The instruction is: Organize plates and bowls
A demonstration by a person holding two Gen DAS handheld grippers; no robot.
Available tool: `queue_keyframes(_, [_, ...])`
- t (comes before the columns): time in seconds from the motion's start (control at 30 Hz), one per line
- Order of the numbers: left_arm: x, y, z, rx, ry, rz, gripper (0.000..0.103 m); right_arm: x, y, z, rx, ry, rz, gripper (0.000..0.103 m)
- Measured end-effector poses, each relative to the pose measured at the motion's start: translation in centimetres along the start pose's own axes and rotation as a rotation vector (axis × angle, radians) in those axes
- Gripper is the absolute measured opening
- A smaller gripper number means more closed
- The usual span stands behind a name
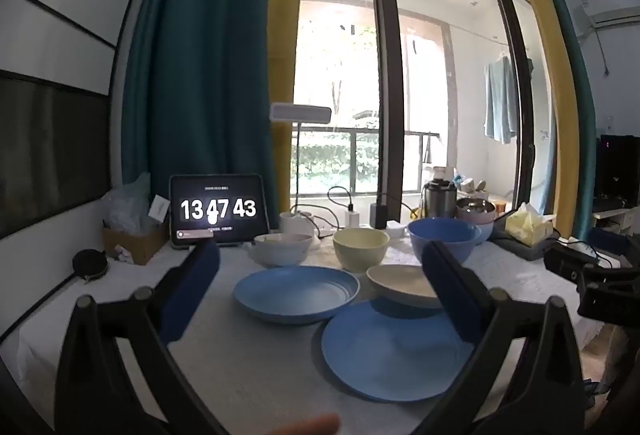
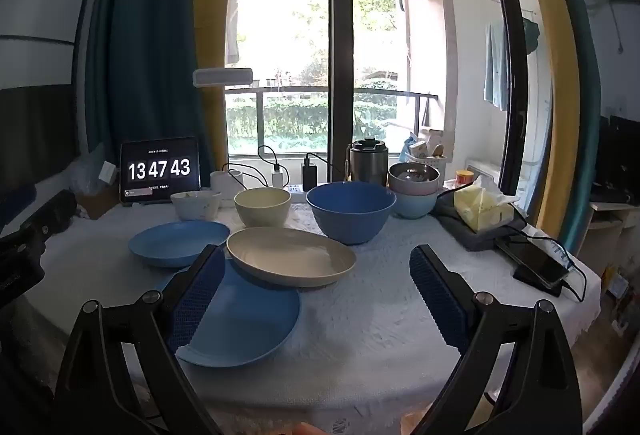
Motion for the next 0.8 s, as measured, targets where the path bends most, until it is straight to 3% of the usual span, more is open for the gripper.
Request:
queue_keyframes(0.17, [0.9,0.2,0.5,0.047,0.022,-0.032,0.102,0.0,0.0,0.1,0.012,0.001,0.005,0.096])
queue_keyframes(0.8, [0.5,0.4,0.3,0.032,0.005,-0.022,0.102,0.0,0.2,0.3,0.015,0.009,0.014,0.096])
Point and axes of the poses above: each gripper's, at about its wrist camera, not at the fingertips, and z roughly the way its jaws point, x to its left, y to its top, the point moved 6 cm from there along z, roughly the way its jaws point
